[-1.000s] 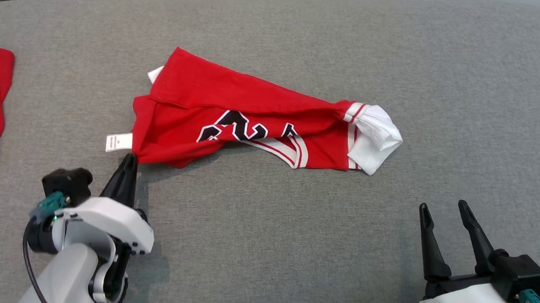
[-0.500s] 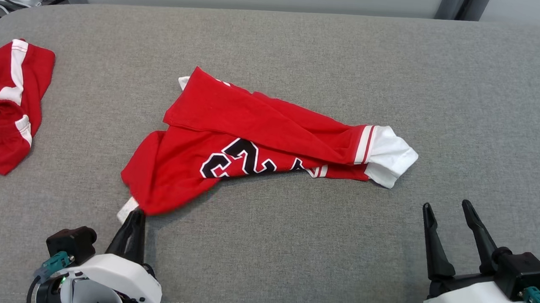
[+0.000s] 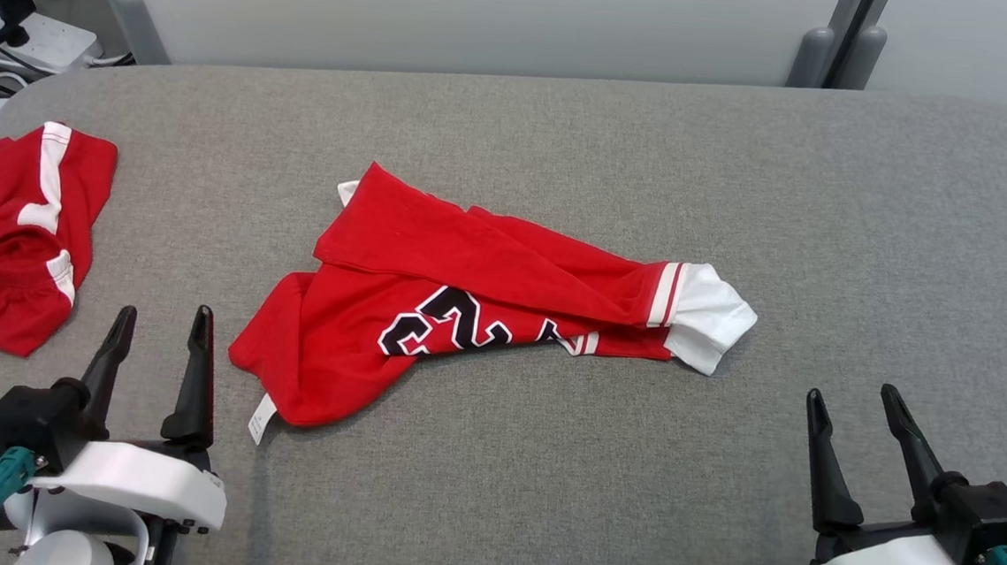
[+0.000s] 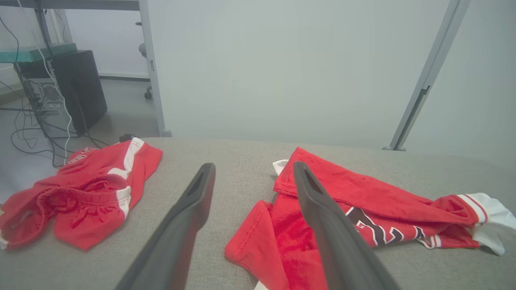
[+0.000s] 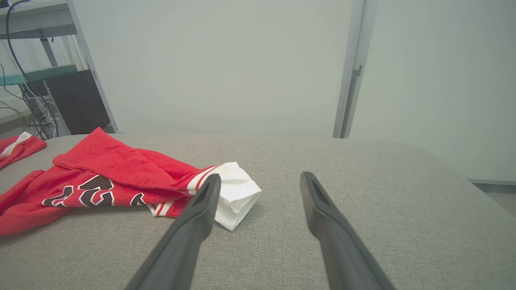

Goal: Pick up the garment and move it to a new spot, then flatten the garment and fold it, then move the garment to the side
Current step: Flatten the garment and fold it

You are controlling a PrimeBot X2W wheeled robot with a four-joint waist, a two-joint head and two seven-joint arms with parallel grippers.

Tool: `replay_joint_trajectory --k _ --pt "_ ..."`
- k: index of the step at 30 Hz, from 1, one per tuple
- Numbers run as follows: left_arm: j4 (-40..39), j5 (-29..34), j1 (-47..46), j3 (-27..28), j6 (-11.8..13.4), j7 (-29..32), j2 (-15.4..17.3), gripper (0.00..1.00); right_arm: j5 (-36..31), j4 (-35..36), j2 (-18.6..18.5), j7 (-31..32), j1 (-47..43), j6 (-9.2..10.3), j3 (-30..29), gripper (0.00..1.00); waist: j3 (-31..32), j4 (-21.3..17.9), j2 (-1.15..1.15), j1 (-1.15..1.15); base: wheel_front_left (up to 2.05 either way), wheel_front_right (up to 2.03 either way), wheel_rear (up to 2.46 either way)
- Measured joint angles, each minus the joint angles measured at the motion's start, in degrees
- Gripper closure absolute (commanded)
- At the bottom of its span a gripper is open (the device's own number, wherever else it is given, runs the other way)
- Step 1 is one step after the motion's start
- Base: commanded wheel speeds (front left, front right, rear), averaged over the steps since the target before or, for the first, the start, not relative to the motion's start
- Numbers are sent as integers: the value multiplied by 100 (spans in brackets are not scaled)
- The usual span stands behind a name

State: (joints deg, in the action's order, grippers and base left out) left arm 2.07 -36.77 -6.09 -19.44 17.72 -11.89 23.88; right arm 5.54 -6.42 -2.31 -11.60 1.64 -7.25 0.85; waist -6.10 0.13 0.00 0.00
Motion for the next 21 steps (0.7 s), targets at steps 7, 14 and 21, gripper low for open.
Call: replay_joint_trajectory --k 7,14,21 --pt "-337 53 239 183 -189 -82 370 0 -14 -10 -26 49 0 0 282 0 281 -15 0 0 0 0 0" --pt "-553 55 1067 186 -41 -29 515 0 -11 -33 -27 53 -282 0 396 0 593 -64 0 0 0 0 0" --pt "-790 55 1465 245 85 -26 620 0 2 -18 -21 110 -580 0 508 0 752 -49 0 0 0 0 0"
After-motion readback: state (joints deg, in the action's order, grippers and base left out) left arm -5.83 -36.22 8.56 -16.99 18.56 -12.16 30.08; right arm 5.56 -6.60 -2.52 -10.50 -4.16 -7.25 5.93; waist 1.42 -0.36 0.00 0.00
